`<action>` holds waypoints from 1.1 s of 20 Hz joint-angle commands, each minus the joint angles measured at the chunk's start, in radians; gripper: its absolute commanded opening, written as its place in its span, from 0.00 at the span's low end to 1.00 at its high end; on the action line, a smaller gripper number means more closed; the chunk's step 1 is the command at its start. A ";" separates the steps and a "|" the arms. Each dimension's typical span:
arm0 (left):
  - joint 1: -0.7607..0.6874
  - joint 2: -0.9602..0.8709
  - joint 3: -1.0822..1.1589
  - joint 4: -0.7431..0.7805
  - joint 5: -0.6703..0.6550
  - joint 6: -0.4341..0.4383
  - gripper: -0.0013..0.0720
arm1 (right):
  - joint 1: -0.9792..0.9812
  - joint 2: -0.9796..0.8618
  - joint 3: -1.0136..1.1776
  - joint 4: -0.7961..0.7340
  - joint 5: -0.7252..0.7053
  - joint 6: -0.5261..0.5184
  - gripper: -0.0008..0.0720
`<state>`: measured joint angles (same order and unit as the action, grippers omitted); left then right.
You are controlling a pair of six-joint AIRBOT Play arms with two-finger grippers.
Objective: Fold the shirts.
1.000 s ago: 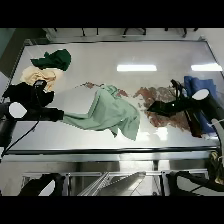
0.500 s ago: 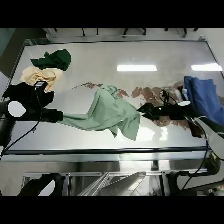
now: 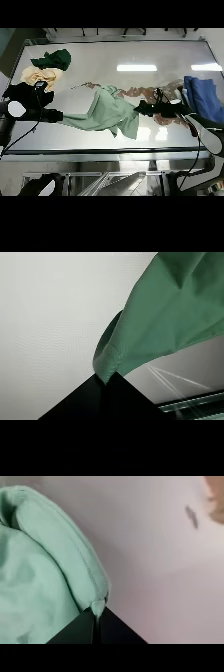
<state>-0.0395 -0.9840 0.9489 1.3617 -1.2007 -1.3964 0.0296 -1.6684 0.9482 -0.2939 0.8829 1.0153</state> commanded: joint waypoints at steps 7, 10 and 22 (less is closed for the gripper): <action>0.146 0.229 0.001 0.032 -0.101 -0.014 0.04 | -0.127 0.584 0.005 -0.754 0.293 0.289 0.05; 0.179 0.335 0.003 0.023 -0.163 0.009 0.04 | -0.127 0.875 0.027 -0.826 0.356 0.364 0.05; 0.177 0.282 1.003 -0.029 -0.488 -0.054 0.04 | -0.127 0.916 1.097 -1.083 0.786 0.446 0.05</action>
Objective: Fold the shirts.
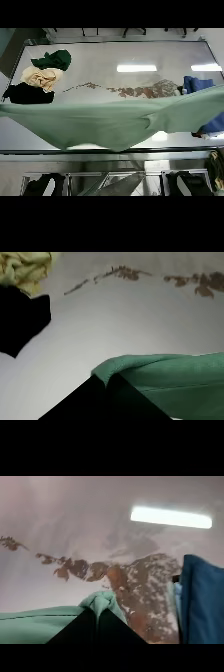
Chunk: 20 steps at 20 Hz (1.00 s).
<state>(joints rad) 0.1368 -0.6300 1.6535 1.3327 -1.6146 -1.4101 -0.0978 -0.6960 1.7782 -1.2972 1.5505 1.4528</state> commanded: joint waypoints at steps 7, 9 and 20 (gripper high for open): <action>0.001 -0.222 0.504 -0.001 -0.135 -0.090 0.04 | 0.000 -0.127 0.383 -0.134 0.134 0.018 0.05; 0.001 -0.210 0.301 0.003 -0.105 -0.068 0.04 | 0.000 -0.174 0.332 -0.151 0.129 0.026 0.05; -0.136 -0.782 -0.238 0.090 0.454 0.023 0.04 | 0.003 -0.755 -0.208 0.168 -0.470 0.003 0.05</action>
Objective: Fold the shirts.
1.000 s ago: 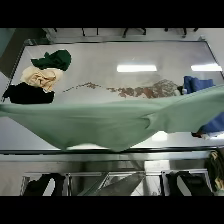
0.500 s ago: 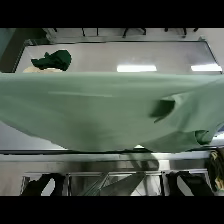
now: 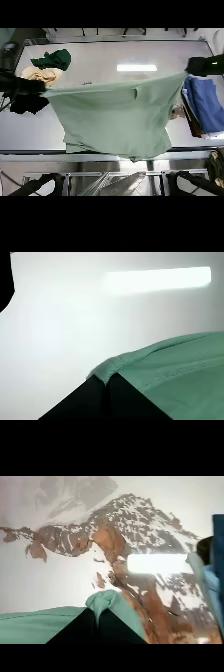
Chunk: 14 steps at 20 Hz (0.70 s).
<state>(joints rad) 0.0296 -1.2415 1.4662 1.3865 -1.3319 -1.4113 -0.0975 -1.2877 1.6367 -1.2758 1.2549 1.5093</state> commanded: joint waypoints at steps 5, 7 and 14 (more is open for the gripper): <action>-0.029 -0.320 -0.051 0.036 0.295 0.024 0.04 | 0.018 -0.312 -0.066 0.223 -0.369 -0.087 0.05; -0.029 -0.323 -0.051 0.036 0.362 0.024 0.04 | 0.022 -0.327 -0.066 0.223 -0.444 -0.109 0.05; -0.029 -0.323 0.005 0.115 0.144 0.029 0.04 | 0.006 -0.342 -0.070 0.085 -0.195 -0.010 0.05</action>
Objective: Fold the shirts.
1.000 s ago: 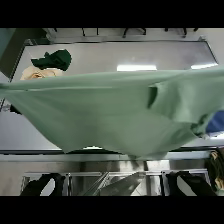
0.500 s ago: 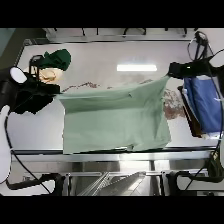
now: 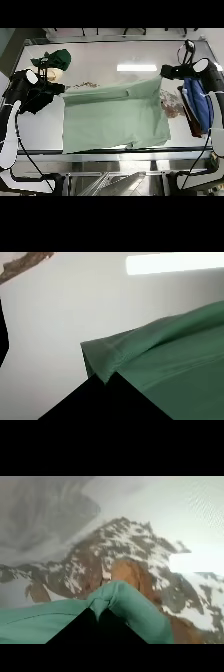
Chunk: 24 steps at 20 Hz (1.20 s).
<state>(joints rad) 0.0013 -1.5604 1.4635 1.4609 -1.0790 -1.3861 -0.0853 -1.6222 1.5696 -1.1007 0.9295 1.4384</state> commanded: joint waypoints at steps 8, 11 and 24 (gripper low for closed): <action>-0.005 0.046 -0.220 0.003 -0.166 0.011 0.04 | -0.005 -0.007 -0.203 -0.153 0.282 0.124 0.05; -0.035 0.047 -0.243 0.003 -0.164 0.018 0.04 | -0.006 -0.007 -0.209 -0.151 0.283 0.152 0.05; 0.177 0.384 -0.555 -0.191 -0.422 -0.006 0.92 | -0.183 0.314 -0.382 -0.024 0.469 -0.019 0.98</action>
<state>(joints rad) 0.0704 -1.2900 1.0637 1.4002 -1.4410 -1.4124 -0.2188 -1.4048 1.2915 -1.1774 1.3830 1.4647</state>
